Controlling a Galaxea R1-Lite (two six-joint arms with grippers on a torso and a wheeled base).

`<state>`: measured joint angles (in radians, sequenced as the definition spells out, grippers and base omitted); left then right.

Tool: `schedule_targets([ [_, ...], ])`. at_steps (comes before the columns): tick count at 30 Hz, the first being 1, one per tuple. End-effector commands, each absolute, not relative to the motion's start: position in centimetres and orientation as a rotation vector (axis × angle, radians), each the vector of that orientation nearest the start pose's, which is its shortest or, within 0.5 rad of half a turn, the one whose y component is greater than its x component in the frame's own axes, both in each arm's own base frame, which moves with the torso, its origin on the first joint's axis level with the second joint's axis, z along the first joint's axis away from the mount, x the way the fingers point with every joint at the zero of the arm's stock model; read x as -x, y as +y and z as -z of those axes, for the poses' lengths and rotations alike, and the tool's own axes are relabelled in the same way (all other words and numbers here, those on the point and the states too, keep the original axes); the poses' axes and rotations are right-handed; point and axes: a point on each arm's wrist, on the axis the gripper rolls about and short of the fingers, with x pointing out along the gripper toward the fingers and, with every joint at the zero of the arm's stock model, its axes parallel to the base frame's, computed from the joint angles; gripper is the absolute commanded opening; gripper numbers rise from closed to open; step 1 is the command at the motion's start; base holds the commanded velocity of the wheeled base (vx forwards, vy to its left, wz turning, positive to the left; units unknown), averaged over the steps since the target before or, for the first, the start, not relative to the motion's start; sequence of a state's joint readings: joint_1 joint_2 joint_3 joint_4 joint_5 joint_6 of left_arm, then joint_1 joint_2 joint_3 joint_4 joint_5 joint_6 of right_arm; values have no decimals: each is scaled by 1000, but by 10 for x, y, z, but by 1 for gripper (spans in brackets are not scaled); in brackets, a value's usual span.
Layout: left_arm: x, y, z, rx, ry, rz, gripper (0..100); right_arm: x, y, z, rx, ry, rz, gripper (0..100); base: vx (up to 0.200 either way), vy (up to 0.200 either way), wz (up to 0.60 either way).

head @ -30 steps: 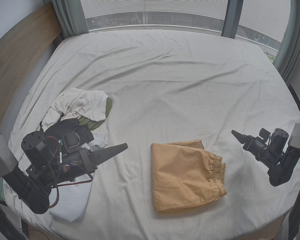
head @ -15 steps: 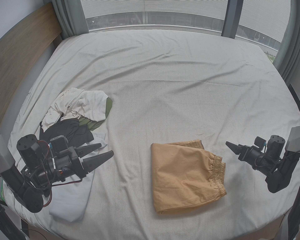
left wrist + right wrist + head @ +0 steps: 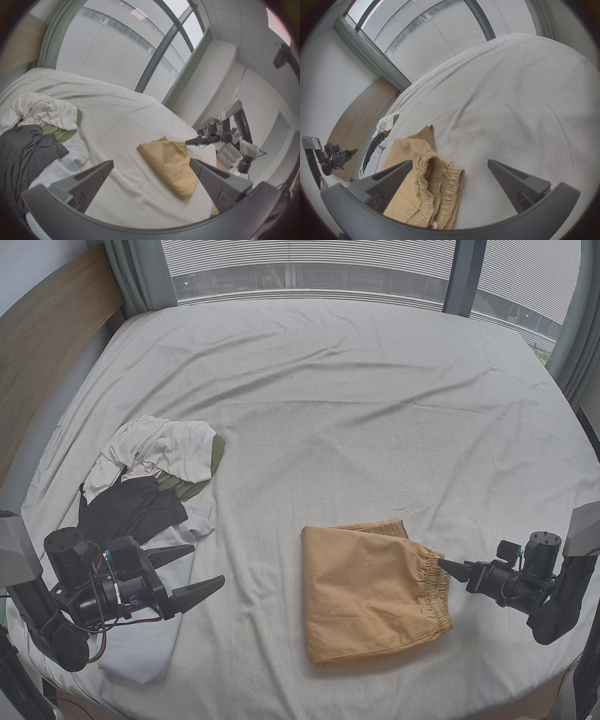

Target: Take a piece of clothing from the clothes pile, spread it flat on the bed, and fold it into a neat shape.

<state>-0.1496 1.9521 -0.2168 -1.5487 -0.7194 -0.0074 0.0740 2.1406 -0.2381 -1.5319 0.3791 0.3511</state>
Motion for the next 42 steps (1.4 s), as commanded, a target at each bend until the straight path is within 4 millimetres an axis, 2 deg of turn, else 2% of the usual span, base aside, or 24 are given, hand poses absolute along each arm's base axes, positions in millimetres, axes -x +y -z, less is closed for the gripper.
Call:
schedule_targets([
  [1, -248, -52, -58, 53, 250, 866, 100, -254, 33, -18, -395, 517, -388, 100, 0, 0, 0],
  [9, -246, -51, -57, 61, 262, 865, 100, -228, 49, -5, -363, 648, -452, 100, 0, 0, 0],
  [12, -246, -52, -57, 60, 261, 867, 100, -226, 53, 2, -361, 687, -463, 100, 0, 0, 0],
  [23, -245, -53, -57, 62, 264, 870, 100, -231, 60, 19, -400, 755, -514, 100, 0, 0, 0],
  [32, -245, -53, -58, 63, 262, 871, 100, -243, 77, 20, -536, 769, -545, 100, 0, 0, 0],
  [42, -245, -52, -58, 63, 260, 870, 100, -247, 79, 19, -623, 794, -578, 100, 0, 0, 0],
])
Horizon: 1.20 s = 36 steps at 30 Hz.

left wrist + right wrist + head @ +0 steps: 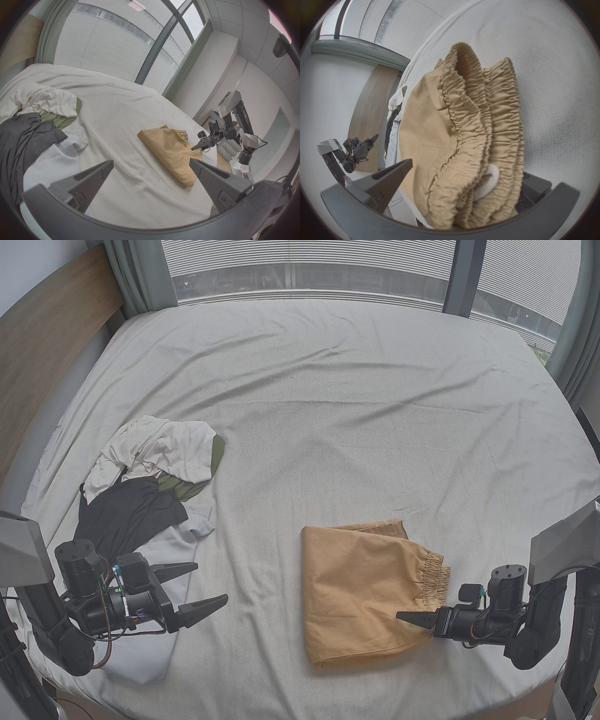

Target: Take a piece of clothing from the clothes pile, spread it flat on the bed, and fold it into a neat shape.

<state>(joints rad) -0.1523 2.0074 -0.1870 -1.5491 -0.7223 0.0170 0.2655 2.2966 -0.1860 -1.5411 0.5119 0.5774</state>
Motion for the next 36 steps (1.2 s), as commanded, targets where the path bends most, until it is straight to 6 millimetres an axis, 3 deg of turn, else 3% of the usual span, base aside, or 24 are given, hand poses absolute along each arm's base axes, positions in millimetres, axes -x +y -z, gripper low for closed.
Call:
schedule_targets([
  [1, -245, -52, -58, 63, 259, 870, 100, -248, 80, 19, -627, 795, -581, 100, 0, 0, 0],
  [17, -246, -52, -57, 60, 261, 868, 100, -249, 80, 19, -634, 796, -596, 100, 0, 0, 0],
  [18, -246, -52, -58, 60, 259, 869, 100, -249, 80, 19, -634, 795, -598, 0, 0, 0, 0],
  [30, -246, -52, -57, 61, 262, 873, 100, -249, 81, 19, -633, 794, -600, 0, 0, 0, 0],
  [35, -246, -52, -58, 60, 255, 872, 100, -247, 83, 13, -630, 782, -624, 0, 0, 0, 0],
  [36, -246, -52, -59, 60, 252, 871, 100, -244, 85, 3, -625, 759, -654, 0, 0, 0, 0],
])
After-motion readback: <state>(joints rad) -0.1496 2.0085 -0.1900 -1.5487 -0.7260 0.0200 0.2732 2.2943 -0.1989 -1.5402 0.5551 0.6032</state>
